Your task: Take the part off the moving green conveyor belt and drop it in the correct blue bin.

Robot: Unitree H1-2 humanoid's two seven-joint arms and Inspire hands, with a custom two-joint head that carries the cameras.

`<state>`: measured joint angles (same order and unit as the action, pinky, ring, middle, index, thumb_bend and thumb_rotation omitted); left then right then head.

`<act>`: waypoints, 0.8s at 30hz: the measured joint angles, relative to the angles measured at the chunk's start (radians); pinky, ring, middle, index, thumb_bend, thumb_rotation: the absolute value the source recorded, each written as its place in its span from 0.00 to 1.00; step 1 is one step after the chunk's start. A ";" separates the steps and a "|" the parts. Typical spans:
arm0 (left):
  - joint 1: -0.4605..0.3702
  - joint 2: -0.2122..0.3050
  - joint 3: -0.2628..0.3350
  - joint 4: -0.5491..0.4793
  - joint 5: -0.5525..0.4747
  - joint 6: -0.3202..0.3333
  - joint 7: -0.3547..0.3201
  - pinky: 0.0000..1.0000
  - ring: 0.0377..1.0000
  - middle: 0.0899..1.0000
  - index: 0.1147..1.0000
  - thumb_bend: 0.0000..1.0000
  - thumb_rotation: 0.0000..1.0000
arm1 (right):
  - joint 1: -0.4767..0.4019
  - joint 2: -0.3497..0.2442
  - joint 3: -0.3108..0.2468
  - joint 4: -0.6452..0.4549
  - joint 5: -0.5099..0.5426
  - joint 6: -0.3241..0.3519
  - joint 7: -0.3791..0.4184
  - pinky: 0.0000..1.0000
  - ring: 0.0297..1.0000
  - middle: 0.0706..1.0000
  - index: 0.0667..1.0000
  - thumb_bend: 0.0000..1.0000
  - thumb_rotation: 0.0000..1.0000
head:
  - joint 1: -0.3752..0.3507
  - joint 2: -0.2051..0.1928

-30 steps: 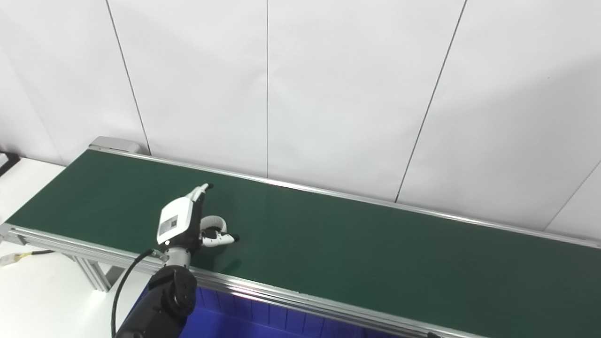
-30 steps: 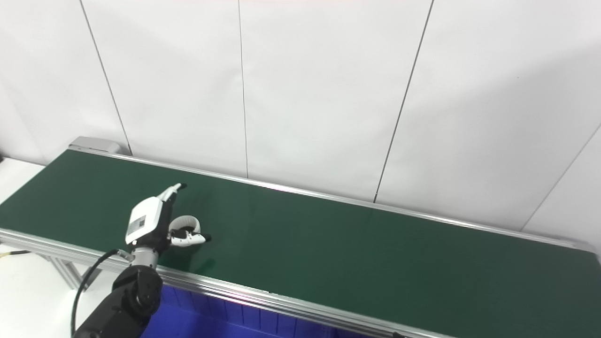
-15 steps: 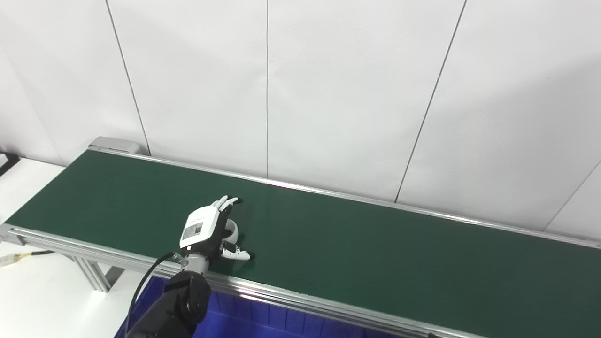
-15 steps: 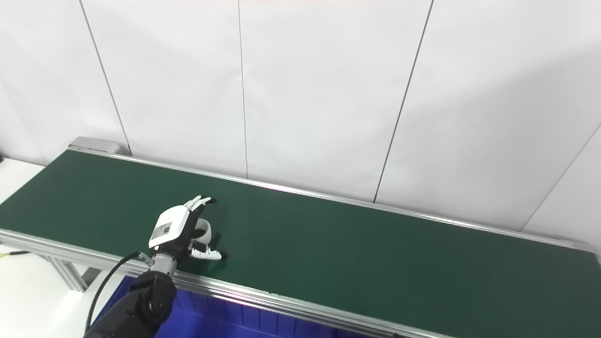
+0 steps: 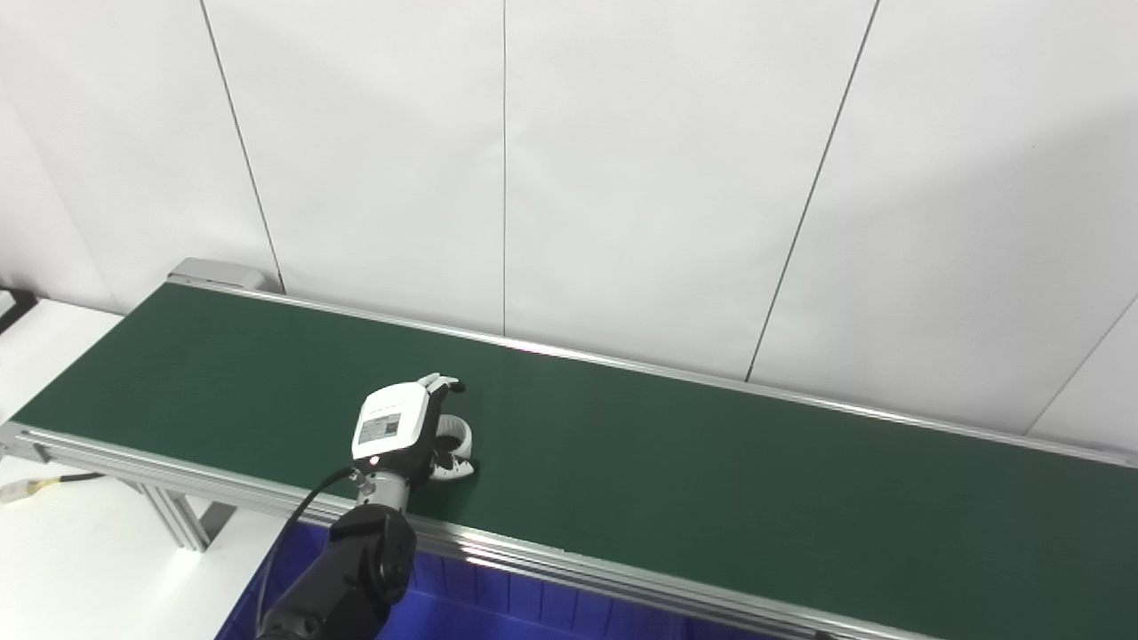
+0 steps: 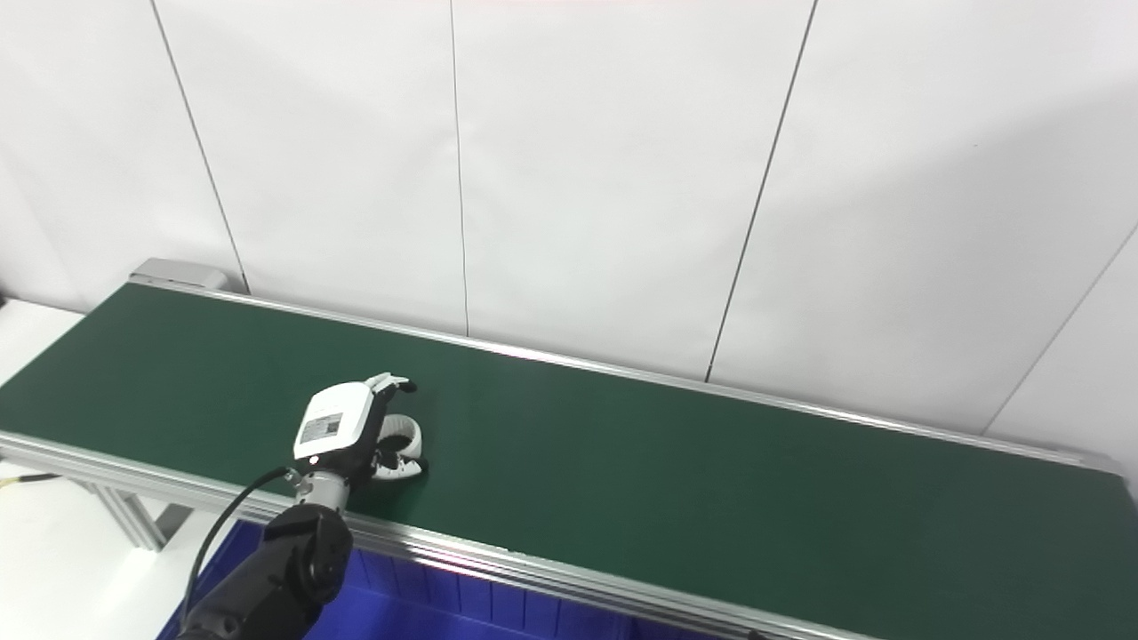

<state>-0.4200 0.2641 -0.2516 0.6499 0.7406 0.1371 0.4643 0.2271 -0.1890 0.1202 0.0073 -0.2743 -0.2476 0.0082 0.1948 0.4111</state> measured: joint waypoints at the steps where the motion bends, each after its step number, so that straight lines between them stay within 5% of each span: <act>1: -0.003 -0.002 0.000 0.005 0.000 0.002 0.002 0.75 0.80 0.85 0.74 0.54 0.00 | 0.000 0.000 -0.001 0.000 0.000 -0.003 0.000 0.75 0.83 0.86 0.89 0.74 0.25 | -0.002 0.002; 4: -0.010 -0.007 0.007 0.015 -0.024 -0.001 -0.004 0.55 0.61 0.74 0.72 0.48 0.00 | 0.000 0.000 -0.002 0.000 -0.001 -0.015 0.000 0.74 0.83 0.86 0.89 0.74 0.26 | -0.003 0.003; 5: -0.012 -0.008 0.013 0.017 -0.040 -0.001 -0.014 0.47 0.53 0.60 0.69 0.49 0.00 | 0.000 0.000 -0.002 0.000 -0.001 -0.016 0.000 0.75 0.83 0.86 0.89 0.74 0.26 | -0.002 0.005; 7: -0.012 -0.006 0.042 0.021 -0.074 -0.001 -0.026 0.42 0.44 0.49 0.64 0.50 0.00 | 0.004 0.001 -0.004 -0.005 0.000 -0.016 0.000 0.75 0.83 0.86 0.90 0.74 0.27 | -0.002 0.008; 11: -0.013 -0.005 0.047 -0.010 -0.080 0.031 -0.044 0.39 0.44 0.45 0.62 0.50 0.00 | 0.007 0.001 -0.005 -0.013 0.003 -0.017 0.000 0.75 0.83 0.86 0.89 0.73 0.27 | -0.002 0.008; 13: -0.012 -0.006 0.044 -0.022 -0.080 0.042 -0.063 0.26 0.43 0.44 0.60 0.50 0.00 | 0.006 0.002 -0.005 -0.014 0.004 -0.018 0.000 0.76 0.83 0.87 0.90 0.72 0.26 | 0.000 0.009; 15: -0.010 -0.006 0.042 -0.052 -0.080 0.074 -0.095 0.17 0.23 0.43 0.57 0.52 0.00 | 0.007 0.002 -0.005 -0.015 0.005 -0.021 0.000 0.76 0.84 0.88 0.90 0.71 0.25 | 0.003 0.009; 17: -0.009 -0.005 0.039 -0.083 -0.080 0.102 -0.138 0.25 0.32 0.40 0.46 0.51 0.00 | 0.007 0.002 -0.005 -0.015 0.008 -0.024 0.000 0.77 0.84 0.88 0.91 0.71 0.26 | 0.003 0.009; 24: -0.004 0.001 0.047 -0.131 -0.121 0.113 -0.229 0.37 0.43 0.42 0.44 0.51 0.00 | 0.006 0.004 -0.008 -0.014 0.009 -0.025 0.000 0.77 0.84 0.88 0.91 0.71 0.28 | -0.002 0.006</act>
<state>-0.4245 0.2655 -0.2050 0.5190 0.6193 0.2503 0.2355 0.2328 -0.1850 0.1124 -0.0072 -0.2657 -0.2723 0.0081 0.1933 0.4172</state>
